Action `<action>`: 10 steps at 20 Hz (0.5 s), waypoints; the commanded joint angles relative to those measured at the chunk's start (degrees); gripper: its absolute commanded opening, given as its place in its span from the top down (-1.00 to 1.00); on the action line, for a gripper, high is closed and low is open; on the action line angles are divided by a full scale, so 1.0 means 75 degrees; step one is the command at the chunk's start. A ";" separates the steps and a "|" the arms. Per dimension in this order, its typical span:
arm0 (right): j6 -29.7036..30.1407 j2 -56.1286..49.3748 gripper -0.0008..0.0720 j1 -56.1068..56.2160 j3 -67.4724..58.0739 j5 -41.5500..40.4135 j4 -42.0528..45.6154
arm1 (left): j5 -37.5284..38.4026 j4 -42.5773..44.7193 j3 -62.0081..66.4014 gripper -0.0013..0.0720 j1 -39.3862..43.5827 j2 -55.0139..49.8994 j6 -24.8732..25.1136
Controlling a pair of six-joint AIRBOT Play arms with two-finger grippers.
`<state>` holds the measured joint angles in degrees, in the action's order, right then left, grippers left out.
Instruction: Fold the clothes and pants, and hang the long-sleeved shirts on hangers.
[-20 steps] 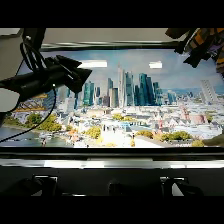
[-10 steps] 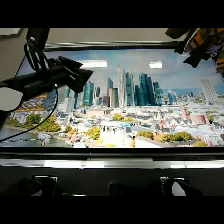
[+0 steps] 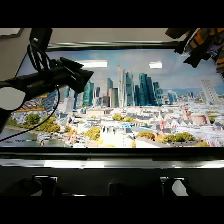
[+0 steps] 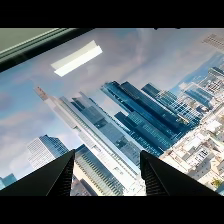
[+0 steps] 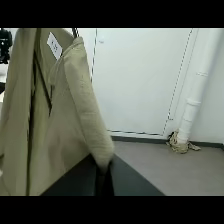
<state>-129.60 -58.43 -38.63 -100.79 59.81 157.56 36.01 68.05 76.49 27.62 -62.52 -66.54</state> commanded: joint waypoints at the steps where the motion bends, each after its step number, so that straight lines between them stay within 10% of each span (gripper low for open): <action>1: 0.0216 -0.0017 0.91 -0.0297 -0.0009 0.0216 -0.0819 | -0.0003 0.0023 -0.0003 -0.34 -0.0006 -0.0026 -0.0166; 6: 0.0431 0.0239 0.82 -0.0297 -0.0009 0.0437 -0.1472 | -0.0009 0.0020 0.0000 -0.34 -0.0006 -0.0023 -0.0166; 10: 0.0466 0.0912 -0.55 -0.0297 -0.0009 0.0466 -0.1498 | -0.0017 0.0096 0.0047 -0.52 -0.0122 0.0041 -0.0219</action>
<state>-126.54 -54.59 -40.80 -100.82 62.85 147.61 35.97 68.27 76.55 27.33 -62.54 -67.75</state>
